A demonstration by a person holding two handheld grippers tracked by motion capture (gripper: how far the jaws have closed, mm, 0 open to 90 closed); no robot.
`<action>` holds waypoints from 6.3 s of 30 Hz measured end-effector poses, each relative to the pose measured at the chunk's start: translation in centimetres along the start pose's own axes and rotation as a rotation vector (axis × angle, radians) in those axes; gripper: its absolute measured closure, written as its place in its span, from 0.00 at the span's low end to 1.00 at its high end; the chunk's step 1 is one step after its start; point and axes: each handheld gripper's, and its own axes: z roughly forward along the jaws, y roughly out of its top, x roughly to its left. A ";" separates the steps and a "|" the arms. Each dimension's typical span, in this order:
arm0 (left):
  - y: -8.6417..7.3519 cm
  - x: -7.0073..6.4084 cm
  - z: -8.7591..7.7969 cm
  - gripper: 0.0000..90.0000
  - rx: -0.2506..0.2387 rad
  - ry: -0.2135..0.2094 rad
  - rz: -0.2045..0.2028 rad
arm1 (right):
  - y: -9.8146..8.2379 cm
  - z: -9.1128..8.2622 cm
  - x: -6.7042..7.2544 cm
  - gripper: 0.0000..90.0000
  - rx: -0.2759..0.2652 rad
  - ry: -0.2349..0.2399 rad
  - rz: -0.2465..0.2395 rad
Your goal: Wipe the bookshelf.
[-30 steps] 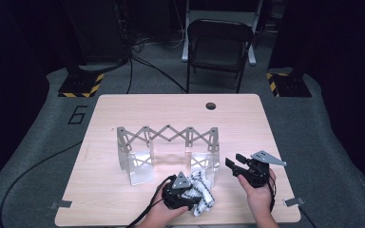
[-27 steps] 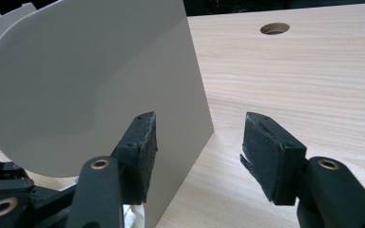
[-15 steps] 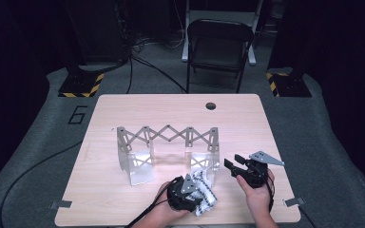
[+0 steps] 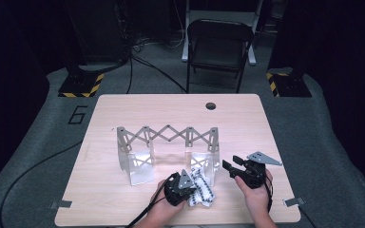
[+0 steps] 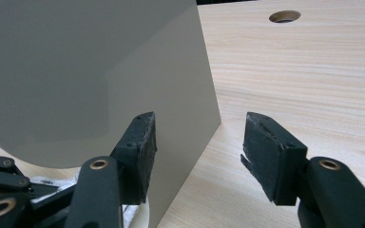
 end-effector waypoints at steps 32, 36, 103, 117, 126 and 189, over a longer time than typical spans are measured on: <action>12.6 1.5 -1.5 0.89 -0.312 0.175 -0.131 | 0.9 1.8 0.5 0.43 -0.081 0.014 0.011; 12.0 1.2 -0.3 0.88 -0.275 0.178 -0.144 | 0.9 1.8 0.4 0.44 -0.083 0.020 0.009; 7.3 0.8 2.0 0.89 -0.300 0.151 -0.161 | -0.2 2.4 1.6 0.63 -0.062 0.015 0.018; 7.0 0.7 4.3 0.88 -0.235 0.211 -0.157 | -0.3 2.5 1.4 0.65 -0.061 0.009 0.025; 6.8 0.9 3.9 0.88 -0.218 0.151 -0.182 | -0.4 2.5 1.4 0.65 -0.062 0.014 0.030; 4.8 0.2 1.8 0.89 -0.135 0.074 -0.065 | -0.9 2.6 1.1 0.51 -0.017 0.018 0.040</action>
